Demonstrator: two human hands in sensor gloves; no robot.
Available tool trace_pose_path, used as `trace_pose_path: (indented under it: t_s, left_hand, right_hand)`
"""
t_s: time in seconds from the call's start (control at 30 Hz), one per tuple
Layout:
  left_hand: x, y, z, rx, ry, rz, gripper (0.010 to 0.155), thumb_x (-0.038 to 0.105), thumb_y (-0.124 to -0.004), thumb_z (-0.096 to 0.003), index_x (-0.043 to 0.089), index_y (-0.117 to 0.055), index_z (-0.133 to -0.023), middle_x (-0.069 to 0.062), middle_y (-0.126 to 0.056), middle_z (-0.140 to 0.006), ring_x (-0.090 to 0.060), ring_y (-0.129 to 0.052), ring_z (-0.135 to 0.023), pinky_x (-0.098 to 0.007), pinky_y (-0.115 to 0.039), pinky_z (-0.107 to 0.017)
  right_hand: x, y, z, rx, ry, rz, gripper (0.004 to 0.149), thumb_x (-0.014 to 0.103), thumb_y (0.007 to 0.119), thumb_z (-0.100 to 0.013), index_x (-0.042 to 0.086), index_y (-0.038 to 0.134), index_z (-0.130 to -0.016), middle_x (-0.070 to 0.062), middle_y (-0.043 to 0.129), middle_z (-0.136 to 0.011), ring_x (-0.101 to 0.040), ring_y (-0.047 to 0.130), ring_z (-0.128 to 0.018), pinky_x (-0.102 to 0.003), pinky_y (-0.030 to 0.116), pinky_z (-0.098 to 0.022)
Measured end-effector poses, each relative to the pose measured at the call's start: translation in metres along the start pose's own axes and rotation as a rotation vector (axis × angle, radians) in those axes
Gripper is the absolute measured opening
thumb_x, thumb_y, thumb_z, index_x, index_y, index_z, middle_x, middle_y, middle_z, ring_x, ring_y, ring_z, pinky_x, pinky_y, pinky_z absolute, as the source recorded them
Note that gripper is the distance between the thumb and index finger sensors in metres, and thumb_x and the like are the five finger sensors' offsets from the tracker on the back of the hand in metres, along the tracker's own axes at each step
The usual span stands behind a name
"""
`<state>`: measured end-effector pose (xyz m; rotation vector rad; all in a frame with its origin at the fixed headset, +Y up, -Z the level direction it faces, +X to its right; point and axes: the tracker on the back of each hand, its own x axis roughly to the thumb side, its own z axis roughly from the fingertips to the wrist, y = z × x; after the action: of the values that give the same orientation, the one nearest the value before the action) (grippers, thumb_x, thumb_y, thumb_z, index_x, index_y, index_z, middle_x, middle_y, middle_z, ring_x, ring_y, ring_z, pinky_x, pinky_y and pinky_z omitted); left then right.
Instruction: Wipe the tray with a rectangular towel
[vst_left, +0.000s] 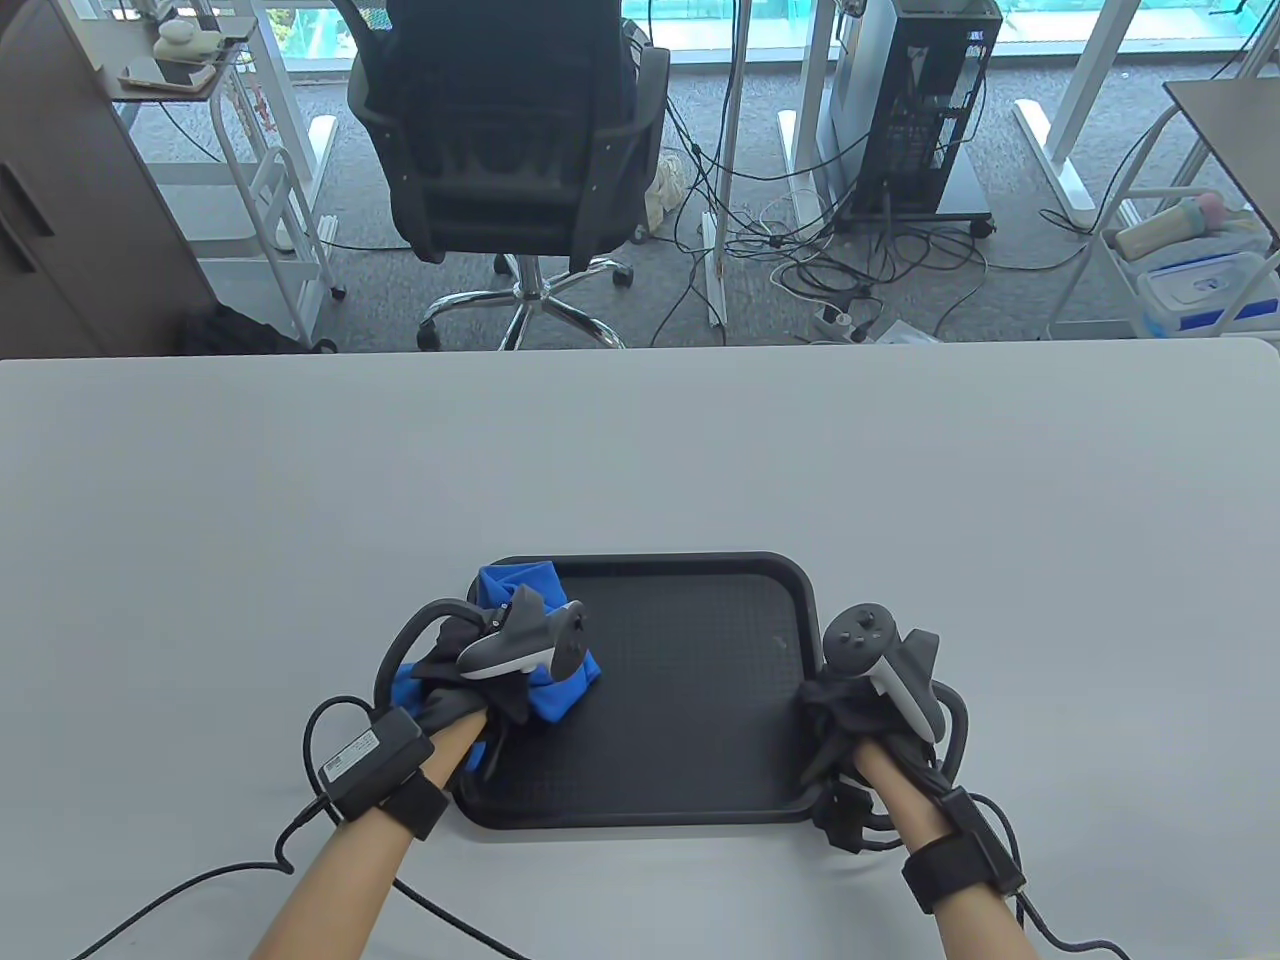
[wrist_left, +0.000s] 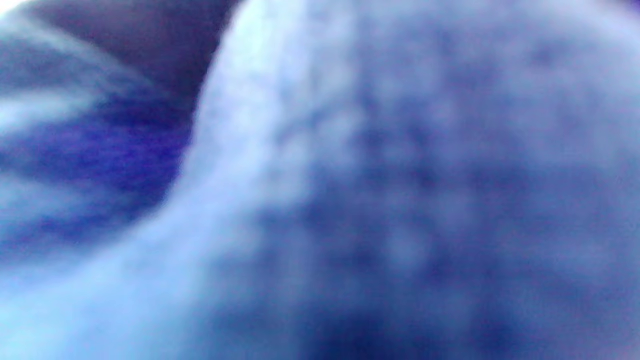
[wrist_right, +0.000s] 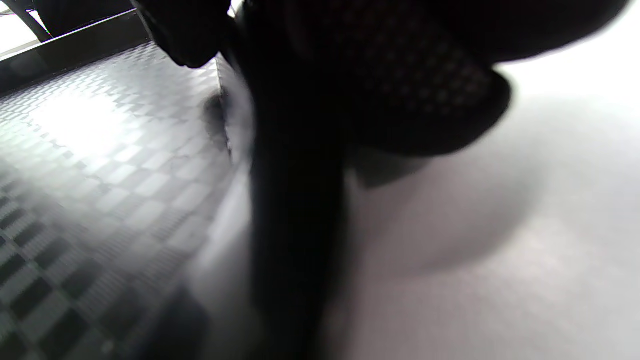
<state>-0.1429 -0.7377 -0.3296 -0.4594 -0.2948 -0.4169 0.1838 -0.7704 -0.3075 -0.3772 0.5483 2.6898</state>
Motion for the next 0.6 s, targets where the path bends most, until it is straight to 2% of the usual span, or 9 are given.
trace_pose_path:
  t_s: [0.17, 0.43, 0.6]
  left_hand:
    - [0.013, -0.005, 0.018, -0.024, -0.060, -0.058, 0.056, 0.030, -0.076, -0.0499, 0.023, -0.057, -0.102, -0.009, -0.070, -0.107, -0.022, -0.089, -0.079, -0.051, -0.070, -0.065]
    - [0.033, -0.011, 0.046, -0.021, -0.196, -0.028, 0.057, 0.030, -0.076, -0.0497, 0.023, -0.056, -0.102, -0.011, -0.068, -0.107, -0.022, -0.089, -0.079, -0.051, -0.071, -0.065]
    - [0.057, -0.008, 0.058, -0.010, -0.283, -0.030, 0.057, 0.030, -0.076, -0.0497, 0.023, -0.057, -0.102, -0.012, -0.068, -0.106, -0.022, -0.089, -0.079, -0.051, -0.071, -0.065]
  right_hand:
    - [-0.001, 0.000, -0.001, 0.003, -0.003, -0.011, 0.047, 0.039, 0.077, -0.046, 0.002, 0.073, -0.075, -0.013, 0.091, -0.039, -0.020, 0.098, -0.016, -0.039, 0.086, -0.010]
    - [-0.002, 0.000, -0.001, 0.032, -0.013, -0.028, 0.046, 0.039, 0.076, -0.047, 0.002, 0.072, -0.075, -0.013, 0.090, -0.039, -0.021, 0.096, -0.017, -0.039, 0.085, -0.011]
    - [-0.005, 0.000, -0.002, 0.045, -0.025, -0.051, 0.046, 0.039, 0.076, -0.046, 0.003, 0.072, -0.075, -0.013, 0.090, -0.039, -0.021, 0.096, -0.016, -0.039, 0.084, -0.011]
